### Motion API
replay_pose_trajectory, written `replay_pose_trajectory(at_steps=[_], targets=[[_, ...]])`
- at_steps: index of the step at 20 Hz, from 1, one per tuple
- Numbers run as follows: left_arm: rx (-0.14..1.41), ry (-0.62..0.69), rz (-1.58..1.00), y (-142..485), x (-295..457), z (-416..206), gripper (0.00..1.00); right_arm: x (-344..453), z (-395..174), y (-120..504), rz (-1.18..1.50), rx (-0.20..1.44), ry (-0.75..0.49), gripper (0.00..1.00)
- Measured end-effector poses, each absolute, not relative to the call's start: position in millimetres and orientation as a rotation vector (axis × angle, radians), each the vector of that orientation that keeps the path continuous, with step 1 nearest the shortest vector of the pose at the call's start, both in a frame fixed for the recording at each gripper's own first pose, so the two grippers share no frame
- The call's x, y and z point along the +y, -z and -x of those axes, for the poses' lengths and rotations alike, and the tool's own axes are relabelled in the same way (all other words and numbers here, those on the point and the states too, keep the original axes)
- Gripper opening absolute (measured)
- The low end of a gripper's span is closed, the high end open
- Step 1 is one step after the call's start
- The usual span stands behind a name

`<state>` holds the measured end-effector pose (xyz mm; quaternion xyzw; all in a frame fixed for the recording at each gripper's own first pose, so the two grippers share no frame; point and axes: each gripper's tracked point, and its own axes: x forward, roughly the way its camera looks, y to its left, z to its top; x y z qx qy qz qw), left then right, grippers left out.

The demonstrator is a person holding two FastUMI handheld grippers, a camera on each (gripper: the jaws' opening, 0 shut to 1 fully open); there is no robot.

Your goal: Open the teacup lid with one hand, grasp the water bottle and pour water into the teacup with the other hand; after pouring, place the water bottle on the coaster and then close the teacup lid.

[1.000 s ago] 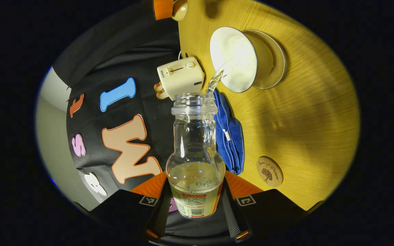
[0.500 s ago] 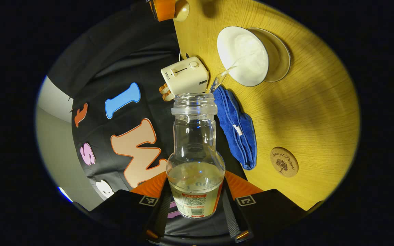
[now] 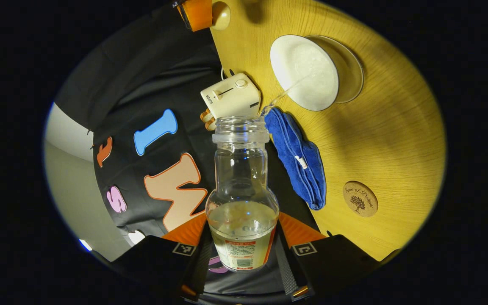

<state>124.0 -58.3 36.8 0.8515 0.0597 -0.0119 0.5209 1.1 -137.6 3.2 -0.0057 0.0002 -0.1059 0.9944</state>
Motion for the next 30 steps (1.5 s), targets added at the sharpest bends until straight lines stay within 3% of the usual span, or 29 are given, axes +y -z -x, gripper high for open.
replay_pose_trajectory(at_steps=[8,17,30], targets=[[0.197,0.080,-1.824,-11,-54,-126,0.66,-137,-1,-4,0.011,0.000,0.212,0.31],[0.241,0.141,-1.243,41,-57,-126,0.66,-137,-1,-5,0.011,0.000,0.212,0.31],[0.180,-0.004,-0.368,20,-11,-139,0.66,-136,-1,-4,0.011,0.000,0.207,0.31]])
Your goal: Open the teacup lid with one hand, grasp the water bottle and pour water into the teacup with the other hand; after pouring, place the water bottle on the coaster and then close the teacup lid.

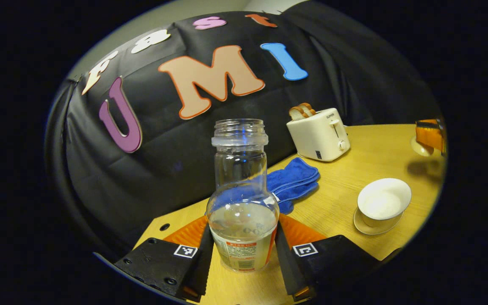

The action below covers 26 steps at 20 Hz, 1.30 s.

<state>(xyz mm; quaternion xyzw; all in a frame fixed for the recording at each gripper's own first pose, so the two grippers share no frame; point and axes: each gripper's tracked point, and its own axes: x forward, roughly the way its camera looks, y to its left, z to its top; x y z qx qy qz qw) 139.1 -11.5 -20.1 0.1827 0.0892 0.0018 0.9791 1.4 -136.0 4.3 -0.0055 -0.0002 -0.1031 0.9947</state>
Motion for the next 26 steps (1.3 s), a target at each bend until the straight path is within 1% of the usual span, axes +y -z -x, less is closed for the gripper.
replay_pose_trajectory(at_steps=[3,6,8,11,17,23,26], targets=[[0.188,-0.044,-0.284,30,1,-144,0.66,-136,-1,-4,0.011,-0.001,0.207,0.31],[0.151,-0.098,-0.224,29,15,-151,0.66,-136,-1,-4,0.012,-0.001,0.206,0.31],[0.134,-0.109,-0.182,30,18,-154,0.66,-136,-1,-4,0.012,-0.001,0.206,0.31],[0.121,-0.121,-0.138,27,27,-155,0.67,-136,-2,-5,0.012,-0.003,0.210,0.31],[0.132,-0.151,-0.140,38,36,-161,0.67,-137,-1,-4,0.012,-0.004,0.212,0.31],[0.147,-0.132,-0.128,45,33,-162,0.66,-137,-2,-4,0.012,-0.004,0.214,0.31],[0.139,-0.129,-0.123,46,33,-164,0.68,-137,-1,-4,0.012,-0.004,0.214,0.31]])
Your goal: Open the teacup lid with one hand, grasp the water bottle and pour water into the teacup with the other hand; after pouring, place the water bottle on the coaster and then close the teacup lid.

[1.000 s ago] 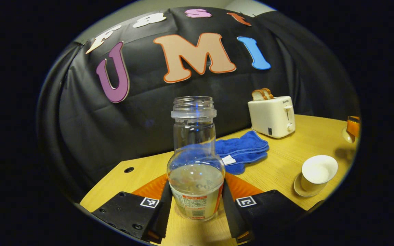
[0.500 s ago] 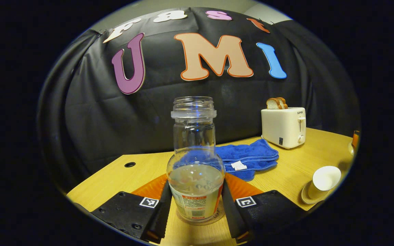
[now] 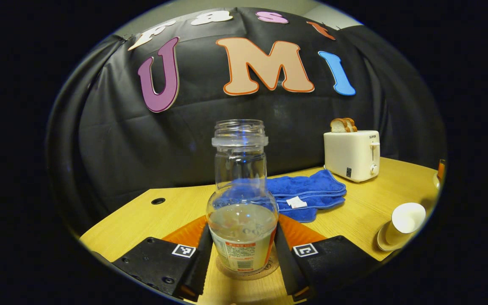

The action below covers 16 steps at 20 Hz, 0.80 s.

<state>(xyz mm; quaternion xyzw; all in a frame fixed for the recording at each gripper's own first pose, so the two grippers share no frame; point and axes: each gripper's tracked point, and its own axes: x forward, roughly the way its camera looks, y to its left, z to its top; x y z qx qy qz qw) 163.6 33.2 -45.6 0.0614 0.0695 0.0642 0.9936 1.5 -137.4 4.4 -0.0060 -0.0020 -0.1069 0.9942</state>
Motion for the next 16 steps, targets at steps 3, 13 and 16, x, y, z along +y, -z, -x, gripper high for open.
replay_pose_trajectory(at_steps=[3,13,16], targets=[[0.137,-0.130,-0.117,46.2,33.6,-162.9,0.69,-137.3,-1.5,-4.4,0.012,-0.004,0.214,0.31],[0.102,-0.132,-0.086,40.2,33.9,-158.4,0.77,-138.5,-1.7,-4.4,0.012,-0.004,0.218,0.31],[0.092,-0.133,-0.080,40.1,34.4,-154.3,0.93,-137.1,-2.4,-4.4,0.012,-0.004,0.212,0.31]])
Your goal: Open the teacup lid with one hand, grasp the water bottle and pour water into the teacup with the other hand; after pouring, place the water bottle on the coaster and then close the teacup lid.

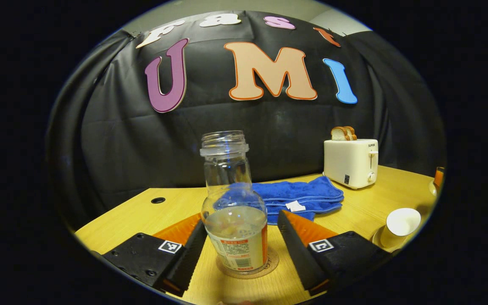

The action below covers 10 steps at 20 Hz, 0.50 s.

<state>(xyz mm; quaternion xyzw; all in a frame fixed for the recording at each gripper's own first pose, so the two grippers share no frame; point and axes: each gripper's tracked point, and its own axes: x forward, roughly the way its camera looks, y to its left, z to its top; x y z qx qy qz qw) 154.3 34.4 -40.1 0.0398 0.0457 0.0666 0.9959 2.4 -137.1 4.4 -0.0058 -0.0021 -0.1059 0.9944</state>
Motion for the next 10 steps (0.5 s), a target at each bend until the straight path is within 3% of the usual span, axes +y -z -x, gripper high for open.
replay_pose_trajectory(at_steps=[2,10], targets=[[0.092,-0.131,-0.095,40,34,-149,0.97,-136,-3,-4,0.012,-0.003,0.207,0.31],[0.085,-0.127,-0.079,42,34,-121,0.96,-106,-15,-2,0.007,0.004,0.086,0.31]])
